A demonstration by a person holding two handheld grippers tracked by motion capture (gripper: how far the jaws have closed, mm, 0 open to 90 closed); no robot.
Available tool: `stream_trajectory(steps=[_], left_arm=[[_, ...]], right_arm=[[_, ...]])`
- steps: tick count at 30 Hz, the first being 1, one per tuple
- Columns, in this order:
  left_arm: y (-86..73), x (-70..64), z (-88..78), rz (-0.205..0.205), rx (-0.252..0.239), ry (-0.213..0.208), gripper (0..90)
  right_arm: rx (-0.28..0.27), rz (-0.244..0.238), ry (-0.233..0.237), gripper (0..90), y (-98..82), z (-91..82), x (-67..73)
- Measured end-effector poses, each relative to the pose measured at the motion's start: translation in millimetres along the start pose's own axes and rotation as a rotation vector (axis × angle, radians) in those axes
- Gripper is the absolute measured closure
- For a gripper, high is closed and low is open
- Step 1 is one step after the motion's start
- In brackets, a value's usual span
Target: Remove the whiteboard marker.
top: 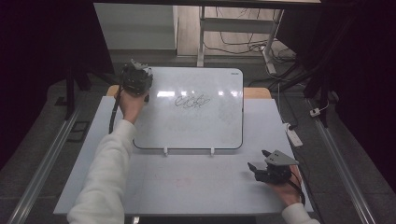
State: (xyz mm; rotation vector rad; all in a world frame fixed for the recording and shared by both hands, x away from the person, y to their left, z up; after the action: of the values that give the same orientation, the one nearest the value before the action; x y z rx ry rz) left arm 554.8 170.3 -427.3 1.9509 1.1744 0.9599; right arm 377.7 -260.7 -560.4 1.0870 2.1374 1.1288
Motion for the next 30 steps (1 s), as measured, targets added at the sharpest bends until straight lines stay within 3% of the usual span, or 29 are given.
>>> stream_trajectory(steps=[5,10,16,21,30], left_arm=[[2.0,-5.3,0.3,-0.007,-0.013,-0.025,81.8],[2.5,-6.9,-3.2,0.021,-0.017,-0.027,82.1],[3.4,-8.3,-21.0,0.047,-0.06,-0.058,82.1],[-1.4,-17.0,-45.2,0.05,-0.124,-0.125,82.1],[-25.5,-47.8,-90.5,0.046,-0.228,-0.288,82.1]], right_arm=[[0.0,0.0,-0.006,25.1,-0.1,-0.4,-0.7],[-0.006,-0.003,-0.009,25.4,0.3,-0.8,-1.6],[-0.016,0.0,-0.011,26.3,1.2,-1.8,-2.3],[-0.035,0.005,-0.002,27.5,3.3,-3.6,-2.2],[-0.054,0.024,0.037,28.9,7.8,-6.9,0.8]])
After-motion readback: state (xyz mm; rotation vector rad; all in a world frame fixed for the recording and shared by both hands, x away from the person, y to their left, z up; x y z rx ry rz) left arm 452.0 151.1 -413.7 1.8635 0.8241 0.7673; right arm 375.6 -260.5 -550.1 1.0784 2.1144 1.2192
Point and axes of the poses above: each handheld gripper's, and its own axes: z roughly forward along the jaws, y roughly out of its top, x roughly to its left, the point moved 9 cm from there along z, roughly forward along the jaws, and after that the axes turned 12 degrees about z, right-handed, at the moved point
